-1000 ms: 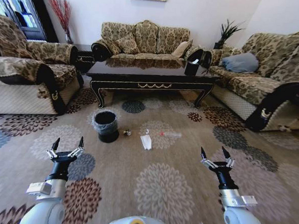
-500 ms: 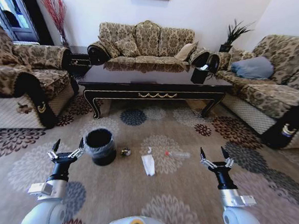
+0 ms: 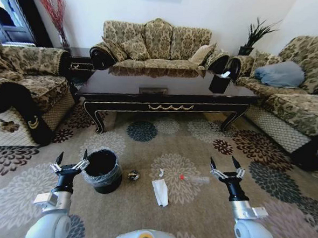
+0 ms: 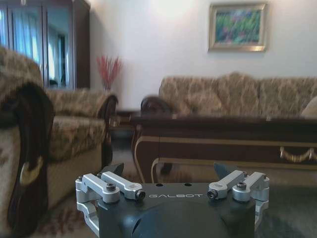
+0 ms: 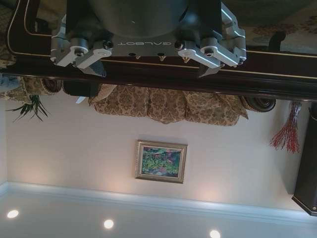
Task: Move to the front of the table and pick up the trash from the floor, then place it into the trash bin.
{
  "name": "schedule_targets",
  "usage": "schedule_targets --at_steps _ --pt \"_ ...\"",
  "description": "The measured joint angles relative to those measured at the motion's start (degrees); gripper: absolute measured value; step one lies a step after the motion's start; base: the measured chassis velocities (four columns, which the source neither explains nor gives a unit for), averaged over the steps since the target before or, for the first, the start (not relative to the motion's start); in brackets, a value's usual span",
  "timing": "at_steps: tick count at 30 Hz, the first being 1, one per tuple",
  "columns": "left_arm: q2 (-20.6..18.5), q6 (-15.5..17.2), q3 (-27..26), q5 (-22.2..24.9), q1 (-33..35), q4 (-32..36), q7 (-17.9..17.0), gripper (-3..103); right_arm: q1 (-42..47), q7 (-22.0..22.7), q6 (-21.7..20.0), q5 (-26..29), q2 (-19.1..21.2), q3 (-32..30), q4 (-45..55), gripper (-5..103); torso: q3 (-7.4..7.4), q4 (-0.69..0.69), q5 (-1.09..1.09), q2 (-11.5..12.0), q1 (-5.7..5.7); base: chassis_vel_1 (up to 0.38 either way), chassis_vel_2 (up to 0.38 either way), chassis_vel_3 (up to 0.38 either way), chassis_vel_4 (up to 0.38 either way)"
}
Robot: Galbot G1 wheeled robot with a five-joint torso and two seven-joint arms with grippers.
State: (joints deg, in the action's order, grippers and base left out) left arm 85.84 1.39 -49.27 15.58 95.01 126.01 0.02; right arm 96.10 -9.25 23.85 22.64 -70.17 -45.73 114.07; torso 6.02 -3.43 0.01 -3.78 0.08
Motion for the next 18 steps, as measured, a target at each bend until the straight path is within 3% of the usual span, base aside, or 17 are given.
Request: schedule_targets --at_steps 2,3,5,7,10,11,13,14,15,16,18 --pt "-1.04 4.27 0.07 1.52 -1.5 -1.01 -1.02 100 -0.05 0.14 0.0 -0.14 -0.05 0.24 -0.17 100 0.01 0.0 -0.01 0.0 0.0 0.011 -0.031 -0.001 0.014" --pt "-1.04 4.27 0.07 1.52 -1.5 -1.01 -1.02 100 -0.05 0.14 0.0 -0.14 -0.05 0.24 -0.17 100 0.01 0.0 -0.01 0.0 0.0 0.0 0.0 0.0 0.0" --pt "-2.43 9.17 0.08 3.8 -3.69 -1.54 -3.02 100 -0.07 0.22 0.0 -0.27 -0.11 0.34 -0.31 100 0.03 0.0 -0.02 0.01 0.02 0.0 0.0 0.0 0.0" --pt "-3.06 10.69 0.07 4.72 -4.46 -1.69 -3.68 100 -0.06 0.23 0.05 -0.34 -0.15 0.36 -0.39 100 0.03 0.02 -0.03 0.01 0.02 0.0 0.0 0.0 0.0" --pt "-6.41 21.14 0.35 12.41 -7.74 -1.72 -8.33 100 0.05 0.28 0.43 -1.06 -0.51 0.37 -1.0 100 0.02 0.0 -0.02 0.01 0.02 0.0 0.0 0.0 0.0" --pt "-6.41 21.14 0.35 12.41 -7.74 -1.72 -8.33 100 0.05 0.28 0.43 -1.06 -0.51 0.37 -1.0 100 0.02 0.0 -0.02 0.01 0.02 0.0 0.0 0.0 0.0" --pt "-8.18 28.09 0.78 17.63 -9.93 -2.33 -12.4 100 -0.03 0.54 0.56 -1.16 -0.75 0.34 -1.33 100 0.03 0.0 0.0 0.0 0.02 0.0 0.0 0.0 0.0" --pt "-8.18 28.09 0.78 17.63 -9.93 -2.33 -12.4 100 -0.03 0.54 0.56 -1.16 -0.75 0.34 -1.33 100 0.03 0.0 0.0 0.0 0.02 0.0 0.0 0.0 0.0" --pt "-9.02 30.93 0.98 19.06 -10.99 -3.14 -14.17 100 -0.06 0.87 0.57 -1.16 -0.86 0.33 -1.39 100 0.03 -0.01 0.0 0.01 0.02 0.0 0.0 0.0 0.0" --pt "-10.66 35.73 1.47 21.86 -12.78 -5.13 -17.46 100 -0.07 1.45 0.57 -1.09 -1.01 0.3 -1.67 100 0.03 0.01 -0.02 0.01 0.02 0.0 0.0 0.0 0.0" --pt "-11.78 37.88 2.01 23.83 -14.36 -7.47 -18.94 100 -0.07 1.61 0.57 -1.05 -1.19 0.21 -2.09 100 0.03 0.01 -0.02 0.01 0.02 0.0 0.0 0.0 0.0"
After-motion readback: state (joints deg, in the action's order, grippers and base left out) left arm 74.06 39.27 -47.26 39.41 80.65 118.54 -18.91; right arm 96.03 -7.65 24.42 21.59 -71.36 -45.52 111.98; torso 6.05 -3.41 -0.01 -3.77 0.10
